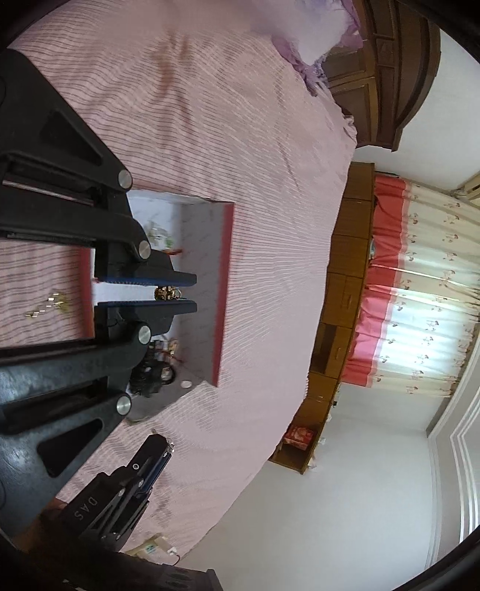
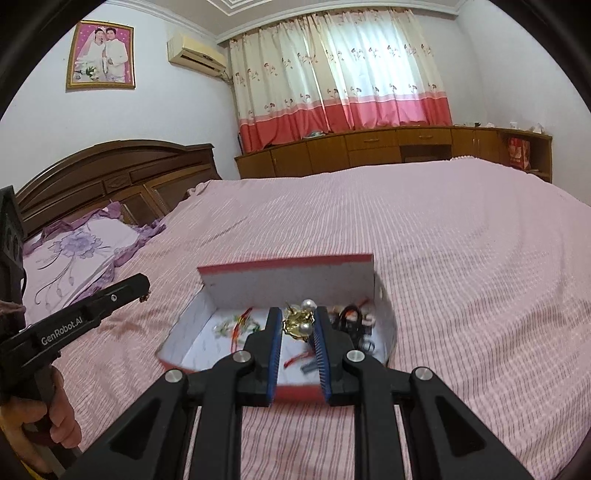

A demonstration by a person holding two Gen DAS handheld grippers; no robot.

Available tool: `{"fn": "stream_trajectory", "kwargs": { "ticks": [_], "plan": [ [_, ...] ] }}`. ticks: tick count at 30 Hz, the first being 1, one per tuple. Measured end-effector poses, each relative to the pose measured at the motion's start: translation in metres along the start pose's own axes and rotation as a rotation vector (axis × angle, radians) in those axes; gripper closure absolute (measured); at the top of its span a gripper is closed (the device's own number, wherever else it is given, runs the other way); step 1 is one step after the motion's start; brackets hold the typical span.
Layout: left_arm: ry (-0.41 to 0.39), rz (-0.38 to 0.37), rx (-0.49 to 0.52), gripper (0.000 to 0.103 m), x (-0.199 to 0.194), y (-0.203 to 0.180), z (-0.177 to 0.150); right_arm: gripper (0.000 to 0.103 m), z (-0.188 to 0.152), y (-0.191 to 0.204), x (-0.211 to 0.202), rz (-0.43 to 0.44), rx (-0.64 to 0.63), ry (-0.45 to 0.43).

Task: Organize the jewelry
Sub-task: 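Carry both gold earrings into the box and open both tools to release them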

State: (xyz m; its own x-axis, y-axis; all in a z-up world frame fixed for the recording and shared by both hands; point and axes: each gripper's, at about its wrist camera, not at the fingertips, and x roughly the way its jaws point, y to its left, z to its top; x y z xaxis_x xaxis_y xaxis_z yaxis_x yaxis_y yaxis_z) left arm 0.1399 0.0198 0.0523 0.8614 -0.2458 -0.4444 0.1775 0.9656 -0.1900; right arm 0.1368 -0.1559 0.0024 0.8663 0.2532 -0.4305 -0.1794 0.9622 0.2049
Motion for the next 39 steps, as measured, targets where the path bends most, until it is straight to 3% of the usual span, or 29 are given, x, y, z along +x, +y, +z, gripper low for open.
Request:
{"fn": "stream_trajectory", "kwargs": {
  "ticks": [7, 20, 33, 35, 37, 39],
  "plan": [
    [-0.019, 0.005, 0.009, 0.103, 0.029, -0.001, 0.009, 0.084, 0.013, -0.003, 0.033, -0.029, -0.038, -0.006],
    [0.037, 0.09, 0.003, 0.103, 0.097, 0.013, 0.007, 0.084, 0.016, -0.024, 0.102, -0.09, -0.001, 0.067],
    [0.089, 0.145, 0.001, 0.103, 0.126, 0.018, 0.005, 0.083, 0.019, -0.04, 0.139, -0.13, -0.001, 0.132],
    [0.094, 0.159, 0.005, 0.099, 0.129, 0.018, 0.006, 0.083, 0.019, -0.042, 0.143, -0.126, 0.004, 0.146],
    [0.096, 0.164, 0.0, 0.082, 0.13, 0.017, 0.006, 0.083, 0.018, -0.044, 0.146, -0.112, 0.011, 0.163],
    [0.097, 0.163, -0.009, 0.075, 0.128, 0.018, 0.006, 0.071, 0.017, -0.044, 0.146, -0.119, 0.007, 0.172]
  ]
}}
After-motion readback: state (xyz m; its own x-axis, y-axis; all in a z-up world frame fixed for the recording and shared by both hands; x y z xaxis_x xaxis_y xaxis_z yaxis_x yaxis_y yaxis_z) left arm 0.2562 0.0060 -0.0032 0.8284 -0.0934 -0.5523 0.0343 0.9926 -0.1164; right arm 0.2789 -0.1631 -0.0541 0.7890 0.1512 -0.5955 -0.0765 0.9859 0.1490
